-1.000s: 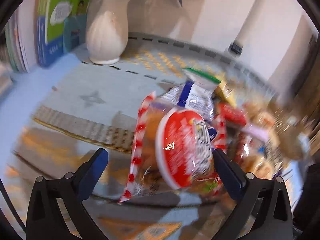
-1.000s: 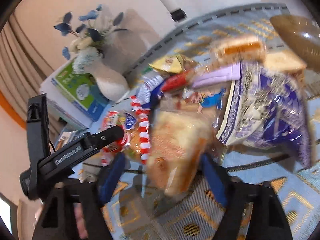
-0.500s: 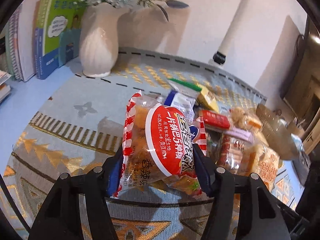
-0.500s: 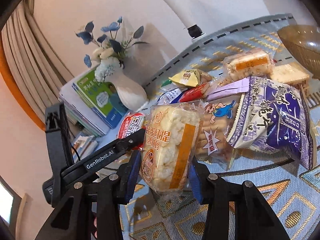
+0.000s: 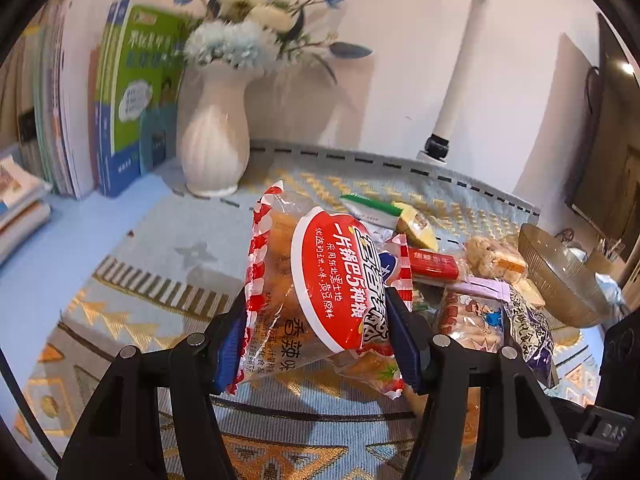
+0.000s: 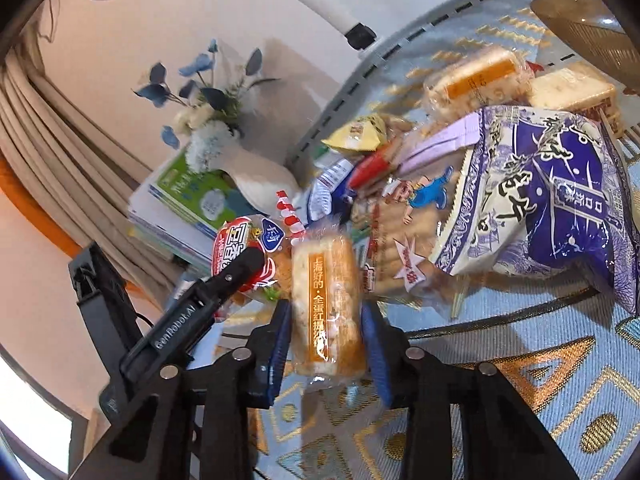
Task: Organize snacks
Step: 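Carry the striped bag and cake bar into the amber glass bowl and release both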
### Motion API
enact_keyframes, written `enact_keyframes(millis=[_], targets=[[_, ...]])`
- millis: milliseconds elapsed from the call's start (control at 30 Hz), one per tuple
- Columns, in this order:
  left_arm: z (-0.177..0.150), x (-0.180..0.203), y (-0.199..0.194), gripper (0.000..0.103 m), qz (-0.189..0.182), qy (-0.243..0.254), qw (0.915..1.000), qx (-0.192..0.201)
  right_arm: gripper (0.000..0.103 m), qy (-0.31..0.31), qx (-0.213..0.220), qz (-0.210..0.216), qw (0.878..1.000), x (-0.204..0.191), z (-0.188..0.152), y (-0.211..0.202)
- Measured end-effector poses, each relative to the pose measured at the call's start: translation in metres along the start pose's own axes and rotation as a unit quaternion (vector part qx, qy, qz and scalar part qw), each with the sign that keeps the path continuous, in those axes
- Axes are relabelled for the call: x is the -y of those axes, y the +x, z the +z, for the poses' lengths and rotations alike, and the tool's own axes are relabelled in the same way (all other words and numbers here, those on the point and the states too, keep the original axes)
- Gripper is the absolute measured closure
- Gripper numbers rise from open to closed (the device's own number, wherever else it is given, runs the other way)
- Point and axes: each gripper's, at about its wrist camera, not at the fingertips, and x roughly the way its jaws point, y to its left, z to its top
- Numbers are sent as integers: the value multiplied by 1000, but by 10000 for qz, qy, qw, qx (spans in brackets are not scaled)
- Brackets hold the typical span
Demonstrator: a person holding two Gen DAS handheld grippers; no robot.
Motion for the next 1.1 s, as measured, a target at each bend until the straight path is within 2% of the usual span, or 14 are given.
enact_keyframes(millis=[133, 233, 367, 500, 667, 800, 967, 1100], targets=[[0, 8, -7, 43, 79, 123, 9997, 179, 74, 243, -31, 128, 9996, 7, 1, -6], [1, 3, -10, 43, 40, -195, 9997, 115, 74, 379, -53, 307, 9988, 14, 4, -14], [11, 2, -28, 43, -65, -510, 9983, 280, 74, 506, -5, 525, 9973, 18, 13, -32], [29, 11, -42, 43, -73, -567, 9977, 376, 74, 506, 132, 651, 9965, 17, 24, -51], [50, 43, -41, 43, -70, -318, 9990, 296, 74, 416, 438, 734, 9955, 12, 52, -81], [65, 72, -36, 43, -187, -246, 9992, 262, 74, 400, 811, 704, 9934, 20, 88, -119], [83, 122, -23, 43, -560, -97, 9981, 247, 74, 465, 1289, 540, 9891, 46, 132, -168], [92, 166, -2, 43, -914, -22, 9958, 77, 74, 589, 1576, 342, 9852, 78, 159, -197]])
